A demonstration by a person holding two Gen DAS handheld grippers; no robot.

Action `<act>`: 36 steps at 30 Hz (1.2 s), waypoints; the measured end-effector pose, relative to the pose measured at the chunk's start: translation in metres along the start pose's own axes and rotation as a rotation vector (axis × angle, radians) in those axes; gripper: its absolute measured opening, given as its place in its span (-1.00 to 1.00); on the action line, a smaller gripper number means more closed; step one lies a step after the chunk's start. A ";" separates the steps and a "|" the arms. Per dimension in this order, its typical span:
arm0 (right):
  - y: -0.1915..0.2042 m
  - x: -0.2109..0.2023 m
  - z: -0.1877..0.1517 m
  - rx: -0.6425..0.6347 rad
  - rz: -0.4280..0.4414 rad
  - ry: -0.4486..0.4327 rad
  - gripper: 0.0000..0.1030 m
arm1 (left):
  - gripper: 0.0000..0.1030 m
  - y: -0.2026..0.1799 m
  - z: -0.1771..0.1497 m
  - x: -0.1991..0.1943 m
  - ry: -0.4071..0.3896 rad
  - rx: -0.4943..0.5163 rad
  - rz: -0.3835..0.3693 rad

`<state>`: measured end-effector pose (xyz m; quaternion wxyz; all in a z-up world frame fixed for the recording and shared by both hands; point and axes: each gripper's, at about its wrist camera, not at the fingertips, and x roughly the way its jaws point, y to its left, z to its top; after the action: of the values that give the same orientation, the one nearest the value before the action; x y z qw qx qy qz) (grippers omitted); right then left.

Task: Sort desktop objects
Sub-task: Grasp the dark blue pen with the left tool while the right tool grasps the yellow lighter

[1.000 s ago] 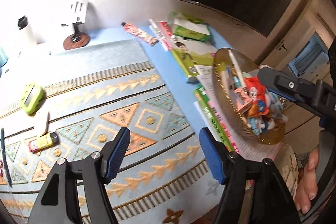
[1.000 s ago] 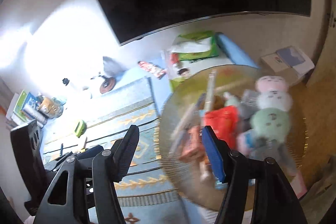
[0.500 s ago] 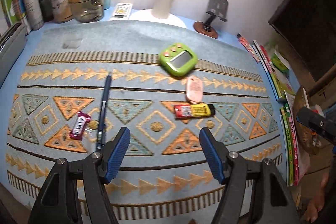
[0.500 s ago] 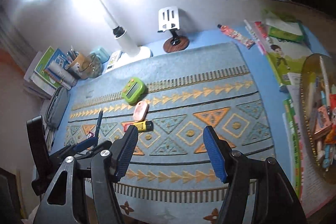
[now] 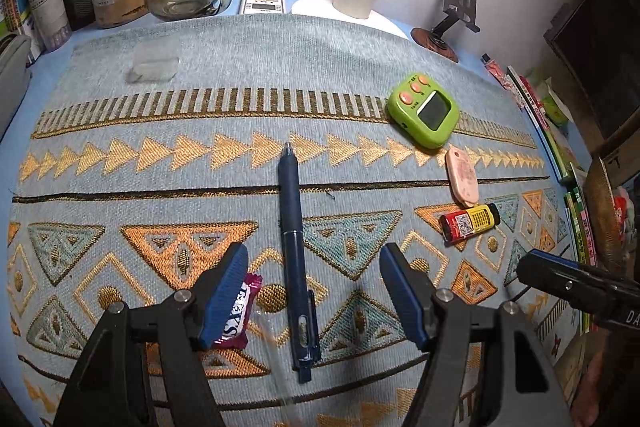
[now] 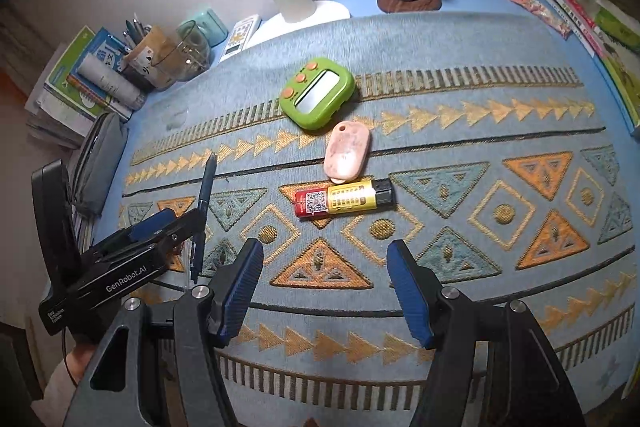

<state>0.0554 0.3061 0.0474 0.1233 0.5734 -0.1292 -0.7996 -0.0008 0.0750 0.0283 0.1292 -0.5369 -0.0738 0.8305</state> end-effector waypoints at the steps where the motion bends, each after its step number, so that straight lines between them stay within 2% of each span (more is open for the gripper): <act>1: -0.001 0.008 0.000 0.030 0.006 0.013 0.25 | 0.26 0.000 0.000 0.001 -0.007 0.012 -0.005; 4: -0.008 0.025 0.002 0.138 0.021 0.033 0.25 | 0.24 -0.003 0.001 0.008 -0.010 0.053 0.002; 8: -0.017 0.039 0.009 0.278 0.021 0.019 0.25 | 0.05 -0.009 -0.001 0.009 -0.037 0.121 0.021; 11: -0.012 0.043 0.013 0.318 -0.048 -0.040 0.25 | -0.09 -0.013 -0.001 0.011 -0.046 0.161 0.033; 17: 0.012 0.053 0.021 0.288 -0.217 -0.116 0.25 | -0.09 -0.014 0.000 0.011 -0.044 0.188 0.037; 20: 0.030 0.063 0.021 0.206 -0.345 -0.136 0.26 | -0.08 -0.016 -0.001 0.012 -0.044 0.205 0.045; 22: 0.039 0.068 0.018 0.144 -0.400 -0.145 0.26 | -0.06 -0.016 -0.001 0.012 -0.045 0.205 0.045; 23: 0.040 0.068 0.015 0.121 -0.413 -0.152 0.19 | -0.06 -0.016 -0.001 0.012 -0.046 0.204 0.045; 24: 0.039 0.067 0.014 0.106 -0.417 -0.156 0.13 | -0.06 -0.016 -0.001 0.012 -0.048 0.203 0.045; 26: 0.032 0.060 0.011 0.092 -0.415 -0.155 -0.27 | -0.06 -0.016 0.000 0.012 -0.053 0.200 0.044; 28: 0.021 0.054 0.011 0.073 -0.381 -0.130 -0.49 | -0.06 -0.016 0.000 0.012 -0.054 0.200 0.044; 33: -0.008 0.041 0.006 0.079 -0.291 -0.092 -0.54 | -0.06 -0.018 -0.001 0.014 -0.062 0.206 0.056; 36: -0.009 0.039 0.002 0.027 -0.288 -0.097 -0.54 | -0.06 -0.024 -0.005 0.015 -0.077 0.232 0.090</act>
<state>0.0412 0.3007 0.0102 -0.0068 0.5483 -0.0623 -0.8339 0.0014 0.1021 0.0196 0.1500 -0.4886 0.0422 0.8585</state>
